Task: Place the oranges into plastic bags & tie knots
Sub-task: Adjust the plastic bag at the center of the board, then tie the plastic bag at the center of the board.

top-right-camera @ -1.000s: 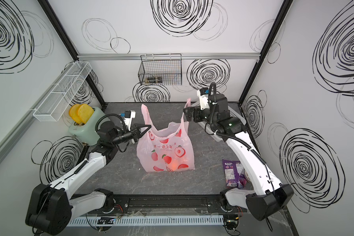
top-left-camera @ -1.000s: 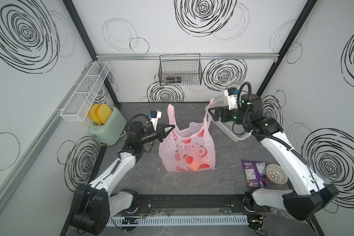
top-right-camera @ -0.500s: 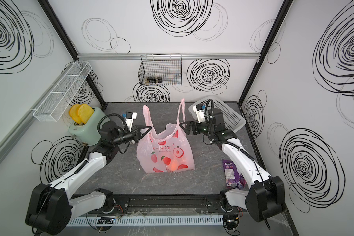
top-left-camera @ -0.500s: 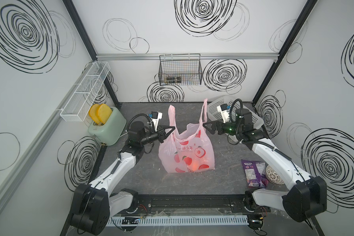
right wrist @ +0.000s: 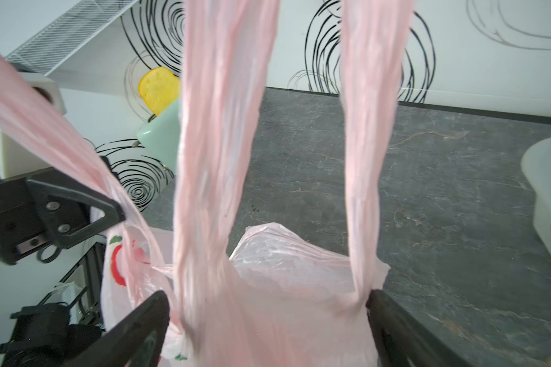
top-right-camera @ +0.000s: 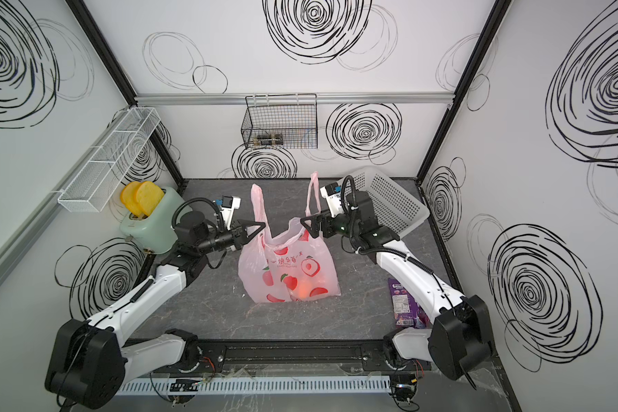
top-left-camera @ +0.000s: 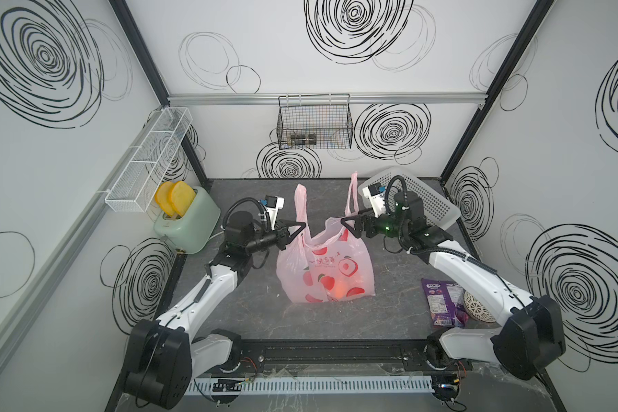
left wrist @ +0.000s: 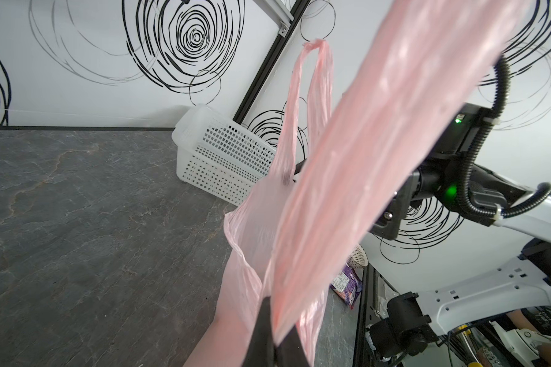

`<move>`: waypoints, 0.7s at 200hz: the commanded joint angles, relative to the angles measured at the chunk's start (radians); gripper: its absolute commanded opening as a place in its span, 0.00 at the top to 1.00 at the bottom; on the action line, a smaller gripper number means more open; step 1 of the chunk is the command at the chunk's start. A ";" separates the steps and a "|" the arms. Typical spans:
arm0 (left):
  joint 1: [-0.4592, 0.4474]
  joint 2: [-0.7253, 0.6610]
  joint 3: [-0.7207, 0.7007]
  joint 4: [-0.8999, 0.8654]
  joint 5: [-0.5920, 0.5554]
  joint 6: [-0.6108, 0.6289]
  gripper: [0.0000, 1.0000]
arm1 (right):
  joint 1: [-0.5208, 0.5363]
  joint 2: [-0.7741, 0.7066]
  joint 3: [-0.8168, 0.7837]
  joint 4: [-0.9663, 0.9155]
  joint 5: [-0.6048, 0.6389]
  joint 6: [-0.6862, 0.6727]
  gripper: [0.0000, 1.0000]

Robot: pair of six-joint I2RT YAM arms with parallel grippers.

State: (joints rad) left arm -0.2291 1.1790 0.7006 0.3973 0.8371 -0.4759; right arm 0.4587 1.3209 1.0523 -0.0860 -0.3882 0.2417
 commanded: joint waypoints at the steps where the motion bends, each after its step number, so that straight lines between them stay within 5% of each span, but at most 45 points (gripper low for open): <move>1: -0.005 0.004 0.039 0.017 0.020 0.014 1.00 | 0.007 0.025 0.047 -0.008 0.140 -0.049 0.02; 59: -0.004 -0.005 0.045 -0.010 0.028 0.027 1.00 | -0.057 0.108 0.069 0.093 -0.093 -0.077 0.02; 140: -0.006 0.009 0.076 -0.074 -0.018 -0.026 1.00 | -0.040 0.062 0.025 0.158 -0.119 -0.097 0.66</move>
State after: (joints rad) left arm -0.2291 1.1790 0.7269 0.3309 0.8417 -0.4690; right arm 0.4057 1.4311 1.0855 0.0261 -0.4976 0.1715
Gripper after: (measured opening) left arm 0.054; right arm 0.412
